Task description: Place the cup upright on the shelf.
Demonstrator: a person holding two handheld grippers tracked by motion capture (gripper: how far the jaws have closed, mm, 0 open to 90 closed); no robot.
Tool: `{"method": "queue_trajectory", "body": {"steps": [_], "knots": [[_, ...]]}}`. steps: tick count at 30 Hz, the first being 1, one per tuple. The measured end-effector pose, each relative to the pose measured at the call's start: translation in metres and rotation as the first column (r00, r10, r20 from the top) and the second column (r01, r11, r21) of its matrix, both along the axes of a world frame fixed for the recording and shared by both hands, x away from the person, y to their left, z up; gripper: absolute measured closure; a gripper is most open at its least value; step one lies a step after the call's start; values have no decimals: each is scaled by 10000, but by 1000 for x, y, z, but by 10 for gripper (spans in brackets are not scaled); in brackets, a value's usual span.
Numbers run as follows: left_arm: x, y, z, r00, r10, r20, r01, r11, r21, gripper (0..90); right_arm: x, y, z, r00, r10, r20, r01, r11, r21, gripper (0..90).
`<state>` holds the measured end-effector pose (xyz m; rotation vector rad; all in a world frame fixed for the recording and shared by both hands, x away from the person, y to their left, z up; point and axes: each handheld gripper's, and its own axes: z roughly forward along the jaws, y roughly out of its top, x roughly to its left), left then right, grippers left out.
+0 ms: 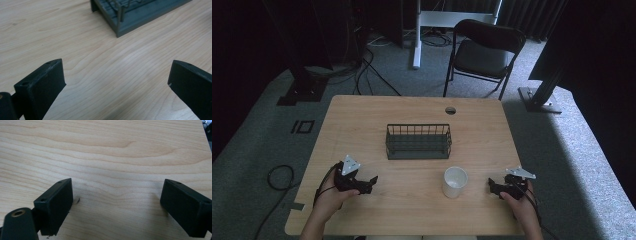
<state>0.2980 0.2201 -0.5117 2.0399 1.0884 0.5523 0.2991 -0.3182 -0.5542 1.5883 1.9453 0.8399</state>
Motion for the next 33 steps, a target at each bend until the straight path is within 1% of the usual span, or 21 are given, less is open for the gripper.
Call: {"method": "queue_trajectory", "body": {"steps": [3,5,6,7,9,10,13,15,16,18,20,23,24,26,27,30,31,33], "knots": [[0,-7,1,9994,-339,14,339,9994,-84,12,0,0,0,10000,2,1,-2,10000,-2,107],[0,-13,3,9983,-587,-40,585,9977,-333,12,0,0,0,10000,0,1,0,10000,-1,107],[0,-17,3,9967,-811,-65,807,9956,-480,12,0,0,0,10000,0,2,0,10000,0,107],[0,-19,4,9962,-865,-36,862,9948,-538,12,0,0,0,10000,1,2,-1,10000,0,107],[1,-24,5,9952,-980,1,979,9941,-476,12,0,0,0,10000,1,1,-1,10000,0,107],[1,-26,6,9946,-1035,-1,1034,9932,-536,12,0,0,0,10000,2,1,-2,10000,-2,107],[1,-34,9,9910,-1340,17,1337,9873,-859,12,0,0,0,10000,1,1,-1,10000,0,107],[0,-39,10,9883,-1522,75,1523,9851,-800,12,0,0,0,10000,2,1,-2,10000,1,107],[0,-41,10,9877,-1563,86,1565,9840,-852,12,0,0,0,10000,0,2,0,10000,0,107],[0,-45,11,9847,-1739,132,1744,9817,-763,12,0,0,0,10000,2,4,-2,10000,0,107],[0,-50,12,9827,-1845,152,1851,9795,-791,12,0,0,0,10000,1,2,-1,10000,1,107],[2,-58,12,9791,-2026,192,2035,9769,-656,12,0,0,0,10000,3,2,-3,10000,3,107],[3,-61,12,9784,-2061,184,2069,9760,-674,12,0,0,0,10000,2,2,-2,10000,3,107],[4,-68,12,9738,-2266,182,2273,9719,-613,12,0,0,0,10000,3,4,-3,10000,3,107],[4,-72,12,9725,-2320,185,2327,9705,-627,12,0,0,0,10000,1,4,-1,10000,3,107],[4,-81,13,9659,-2583,177,2589,9638,-631,12,0,0,0,10000,1,3,-1,10000,7,107],[4,-84,14,9623,-2717,153,2721,9603,-615,12,0,0,0,10000,1,4,-1,10000,7,107],[4,-90,15,9592,-2821,169,2826,9566,-710,12,0,0,0,10000,3,2,-3,10000,7,107]]}}
